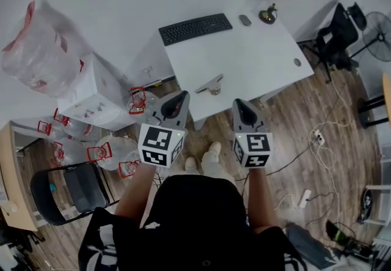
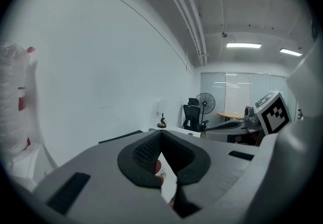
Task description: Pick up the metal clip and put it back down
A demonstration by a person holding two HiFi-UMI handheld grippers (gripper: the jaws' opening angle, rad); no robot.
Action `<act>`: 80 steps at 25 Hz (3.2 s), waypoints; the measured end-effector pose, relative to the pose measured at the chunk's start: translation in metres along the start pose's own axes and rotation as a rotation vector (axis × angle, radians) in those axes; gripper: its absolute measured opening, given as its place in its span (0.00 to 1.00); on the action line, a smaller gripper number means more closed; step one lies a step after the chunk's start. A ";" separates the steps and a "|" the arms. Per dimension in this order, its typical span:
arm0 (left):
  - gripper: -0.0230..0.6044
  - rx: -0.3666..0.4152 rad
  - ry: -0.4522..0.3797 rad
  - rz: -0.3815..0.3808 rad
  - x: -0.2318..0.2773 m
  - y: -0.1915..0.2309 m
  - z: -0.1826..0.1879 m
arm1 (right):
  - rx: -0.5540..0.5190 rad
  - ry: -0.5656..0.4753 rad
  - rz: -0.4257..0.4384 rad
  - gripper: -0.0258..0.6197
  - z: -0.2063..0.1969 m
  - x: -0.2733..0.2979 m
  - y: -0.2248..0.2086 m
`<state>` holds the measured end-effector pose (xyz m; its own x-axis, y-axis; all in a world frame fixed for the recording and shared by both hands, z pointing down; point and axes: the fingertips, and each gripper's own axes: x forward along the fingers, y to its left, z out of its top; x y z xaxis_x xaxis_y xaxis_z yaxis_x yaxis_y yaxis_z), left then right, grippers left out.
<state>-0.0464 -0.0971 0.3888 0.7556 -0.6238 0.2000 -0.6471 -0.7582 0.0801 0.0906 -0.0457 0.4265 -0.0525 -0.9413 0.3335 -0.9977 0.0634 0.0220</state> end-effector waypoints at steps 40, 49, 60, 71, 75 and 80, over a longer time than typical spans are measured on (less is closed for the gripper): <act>0.07 -0.166 0.255 0.230 0.111 0.043 -0.094 | -0.039 0.601 0.327 0.41 -0.209 0.196 -0.037; 0.07 -0.233 0.261 0.338 0.107 0.058 -0.104 | -0.016 0.635 0.330 0.47 -0.236 0.241 -0.030; 0.07 -0.212 0.289 0.385 0.108 0.058 -0.114 | -0.064 0.670 0.356 0.48 -0.256 0.260 -0.020; 0.07 -0.209 0.299 0.329 0.112 0.082 -0.111 | -0.106 0.723 0.301 0.48 -0.270 0.269 -0.017; 0.07 -0.196 0.293 0.287 0.118 0.089 -0.104 | -0.096 0.744 0.275 0.48 -0.273 0.268 -0.020; 0.07 -0.174 0.270 0.236 0.127 0.094 -0.094 | -0.085 0.779 0.252 0.48 -0.272 0.270 -0.019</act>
<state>-0.0212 -0.2298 0.5138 0.5454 -0.6871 0.4800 -0.8247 -0.5423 0.1608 0.1071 -0.2105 0.7726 -0.1991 -0.3971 0.8959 -0.9516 0.2967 -0.0800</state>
